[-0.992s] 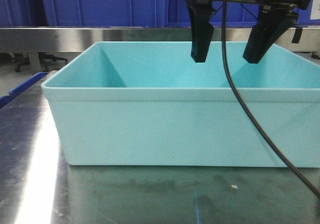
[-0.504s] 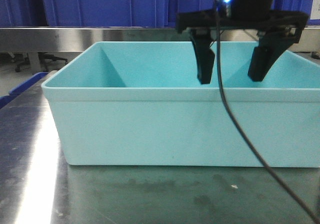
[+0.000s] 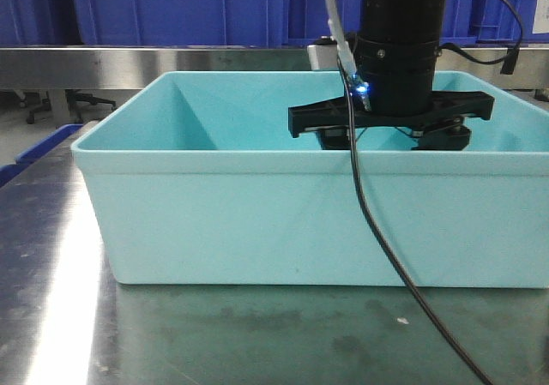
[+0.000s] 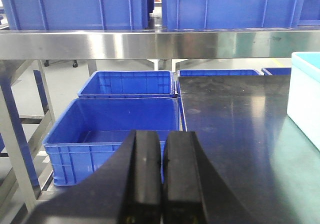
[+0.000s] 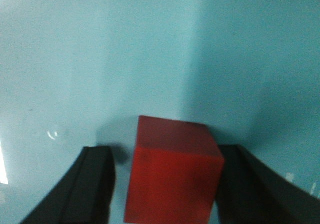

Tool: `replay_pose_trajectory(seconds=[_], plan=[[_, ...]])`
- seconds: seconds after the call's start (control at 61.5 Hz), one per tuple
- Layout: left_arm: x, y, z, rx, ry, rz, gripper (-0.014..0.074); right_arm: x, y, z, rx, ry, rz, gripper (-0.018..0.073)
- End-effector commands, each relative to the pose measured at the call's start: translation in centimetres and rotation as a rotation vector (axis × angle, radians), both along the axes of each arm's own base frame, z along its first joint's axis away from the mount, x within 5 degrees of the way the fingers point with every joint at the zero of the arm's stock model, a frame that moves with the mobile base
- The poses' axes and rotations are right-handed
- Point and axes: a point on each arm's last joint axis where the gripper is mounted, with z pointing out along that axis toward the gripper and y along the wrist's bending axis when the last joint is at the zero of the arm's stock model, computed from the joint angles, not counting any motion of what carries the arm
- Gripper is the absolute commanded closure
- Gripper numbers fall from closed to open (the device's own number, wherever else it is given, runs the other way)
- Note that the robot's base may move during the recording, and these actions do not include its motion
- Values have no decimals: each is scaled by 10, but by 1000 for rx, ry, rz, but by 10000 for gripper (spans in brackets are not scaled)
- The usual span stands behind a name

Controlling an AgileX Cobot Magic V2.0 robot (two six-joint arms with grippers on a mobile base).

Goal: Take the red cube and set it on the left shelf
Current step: 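Lower the right gripper into the teal bin around the red cube, then close the right gripper on the red cube and lift it out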

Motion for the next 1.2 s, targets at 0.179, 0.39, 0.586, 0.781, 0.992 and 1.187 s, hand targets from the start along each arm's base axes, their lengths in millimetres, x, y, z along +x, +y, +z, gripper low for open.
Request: replay_pose_trajectory(seconds=[0.179,0.39,0.586,0.781,0.992,1.187], plan=[[0,0,1,-9,-78,-3,495,1,-3,38,50,-112,-4,523],[0,0,1,-9,-78,-3,495,-11,-9,91,138,-269,1,519],[0,0,1,-9,-78,-3,495,-45,-29,159,191,-478,73,519],[0,0,1,-9,-78,-3,495,-95,-58,218,205,-650,166,519],[0,0,1,-9,-78,-3,495,-146,-87,247,189,-786,267,519],[0,0,1,-9,-78,-3,495,-196,-114,218,197,-854,297,519]])
